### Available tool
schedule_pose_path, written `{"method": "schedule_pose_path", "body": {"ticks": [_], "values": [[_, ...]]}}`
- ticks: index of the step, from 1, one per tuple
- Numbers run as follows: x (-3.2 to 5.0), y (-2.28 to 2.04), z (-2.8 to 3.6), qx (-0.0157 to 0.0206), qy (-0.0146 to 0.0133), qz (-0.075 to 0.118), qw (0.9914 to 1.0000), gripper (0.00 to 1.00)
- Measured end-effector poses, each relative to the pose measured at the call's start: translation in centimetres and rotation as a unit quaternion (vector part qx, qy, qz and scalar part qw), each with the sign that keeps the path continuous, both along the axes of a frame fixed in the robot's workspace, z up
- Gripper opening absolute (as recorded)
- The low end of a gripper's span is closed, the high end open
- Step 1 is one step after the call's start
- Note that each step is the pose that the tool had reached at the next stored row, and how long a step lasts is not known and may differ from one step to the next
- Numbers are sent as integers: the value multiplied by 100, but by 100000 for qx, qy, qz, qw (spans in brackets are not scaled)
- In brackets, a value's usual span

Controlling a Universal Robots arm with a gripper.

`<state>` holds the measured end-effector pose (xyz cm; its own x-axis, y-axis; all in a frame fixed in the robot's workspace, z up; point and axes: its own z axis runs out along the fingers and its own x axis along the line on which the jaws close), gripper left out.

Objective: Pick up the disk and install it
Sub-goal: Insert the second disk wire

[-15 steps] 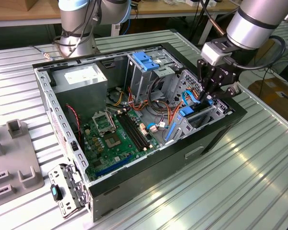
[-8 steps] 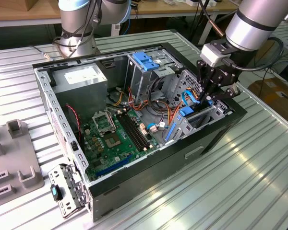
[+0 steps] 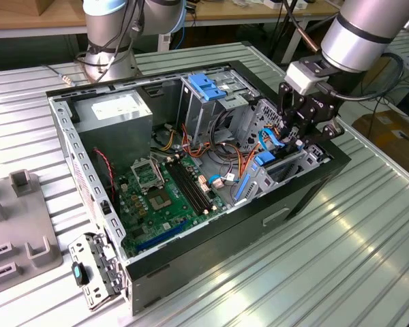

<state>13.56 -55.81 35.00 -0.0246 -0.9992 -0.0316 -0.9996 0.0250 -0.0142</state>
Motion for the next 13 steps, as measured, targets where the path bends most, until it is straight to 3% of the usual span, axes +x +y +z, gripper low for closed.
{"method": "schedule_pose_path", "body": {"ticks": [2, 4, 6, 13], "values": [[0, 3, 152, -290, 1, 2, 100000, 36], [0, 5, 216, -482, 2, 3, 99999, 36], [0, 4, 221, -681, 1, 3, 99998, 36], [-86, 4, 220, -695, 2, 10, 99998, 36]]}}
